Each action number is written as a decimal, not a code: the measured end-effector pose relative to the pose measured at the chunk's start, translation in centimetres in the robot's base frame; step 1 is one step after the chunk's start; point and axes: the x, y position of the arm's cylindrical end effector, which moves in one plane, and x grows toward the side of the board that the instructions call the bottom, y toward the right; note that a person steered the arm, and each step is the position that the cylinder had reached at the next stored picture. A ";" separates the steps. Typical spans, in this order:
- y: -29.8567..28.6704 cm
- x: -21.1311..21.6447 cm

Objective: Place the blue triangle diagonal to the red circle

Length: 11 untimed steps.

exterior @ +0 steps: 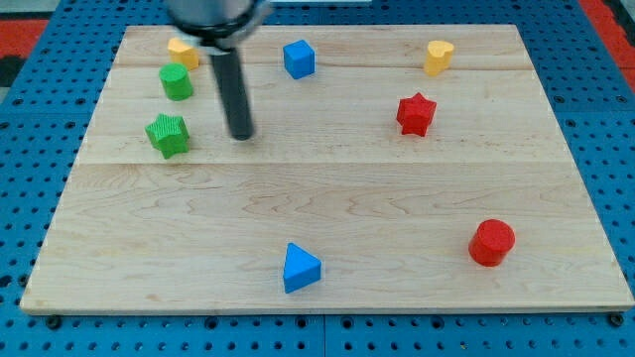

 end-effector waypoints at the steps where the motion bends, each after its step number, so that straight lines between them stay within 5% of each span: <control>1: 5.4 -3.4; 3: 3.2 7.8; 5: -5.7 9.5; 6: -6.4 15.4; 8: 8.1 19.3; 11: 17.9 17.9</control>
